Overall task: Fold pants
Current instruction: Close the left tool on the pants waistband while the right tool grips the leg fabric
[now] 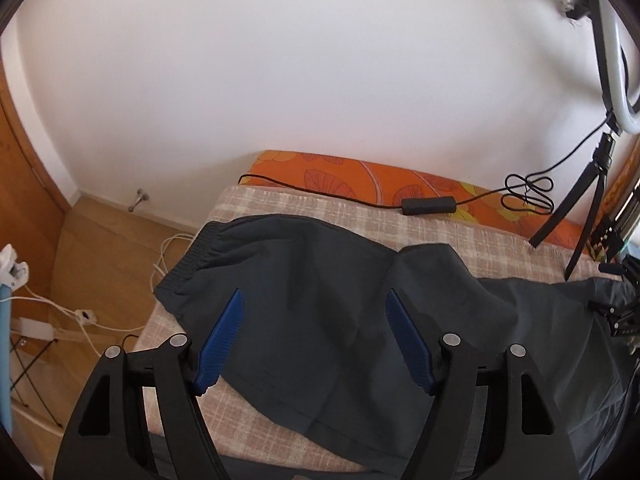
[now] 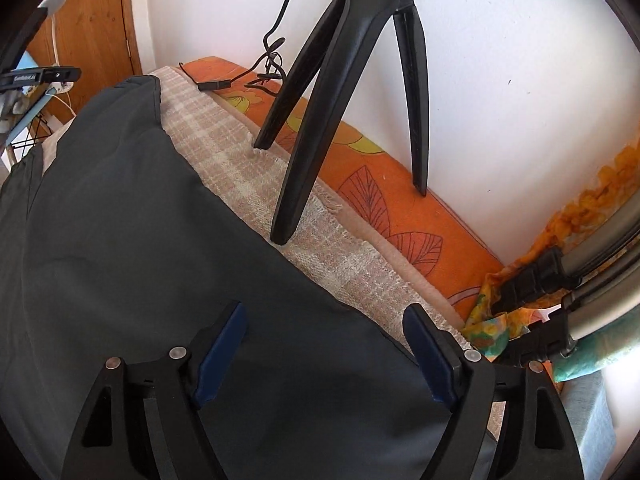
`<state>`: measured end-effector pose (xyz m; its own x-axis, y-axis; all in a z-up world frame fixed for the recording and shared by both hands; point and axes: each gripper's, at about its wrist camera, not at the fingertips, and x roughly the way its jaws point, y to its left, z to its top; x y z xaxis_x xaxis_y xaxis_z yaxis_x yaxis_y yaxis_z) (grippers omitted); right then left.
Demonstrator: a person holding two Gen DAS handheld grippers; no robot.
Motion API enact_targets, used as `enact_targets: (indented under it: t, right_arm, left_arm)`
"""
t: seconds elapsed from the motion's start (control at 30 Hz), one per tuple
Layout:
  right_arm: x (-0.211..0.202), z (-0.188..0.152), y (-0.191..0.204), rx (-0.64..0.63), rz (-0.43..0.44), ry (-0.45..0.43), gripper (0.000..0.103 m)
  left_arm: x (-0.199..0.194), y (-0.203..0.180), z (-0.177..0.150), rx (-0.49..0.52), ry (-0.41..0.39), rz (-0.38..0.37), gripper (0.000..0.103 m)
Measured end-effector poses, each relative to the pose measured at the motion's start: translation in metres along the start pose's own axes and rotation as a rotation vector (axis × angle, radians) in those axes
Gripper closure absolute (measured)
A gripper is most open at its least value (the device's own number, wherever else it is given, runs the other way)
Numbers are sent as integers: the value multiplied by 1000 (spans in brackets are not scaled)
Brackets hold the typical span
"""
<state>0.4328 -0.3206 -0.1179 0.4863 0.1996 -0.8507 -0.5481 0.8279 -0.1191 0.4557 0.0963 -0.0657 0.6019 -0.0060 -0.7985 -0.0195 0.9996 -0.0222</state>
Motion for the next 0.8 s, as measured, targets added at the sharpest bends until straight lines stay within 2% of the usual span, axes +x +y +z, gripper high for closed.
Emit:
enact_targets:
  t: [0.13, 0.27, 0.47, 0.6, 0.7, 0.73, 0.8]
  right_arm:
    - [13, -2, -1, -14, 38, 28, 21]
    - [12, -3, -1, -3, 59, 25, 21]
    - [10, -8, -3, 39, 93, 26, 27]
    - [7, -10, -1, 31, 106, 19, 38]
    - [5, -10, 4, 27, 105, 16, 46]
    - [5, -10, 7, 24, 101, 13, 48]
    - [5, -10, 10, 22, 95, 9, 54]
  left_arm:
    - [37, 8, 25, -107, 69, -64, 30]
    - [79, 6, 41, -163, 120, -11, 30]
    - [123, 8, 43, -278, 198, 6, 30]
    - [139, 11, 40, -332, 235, 41, 30]
    - [141, 4, 40, -309, 202, 93, 30]
    - [141, 2, 39, -301, 188, 106, 32]
    - [138, -1, 37, -276, 151, 156, 52]
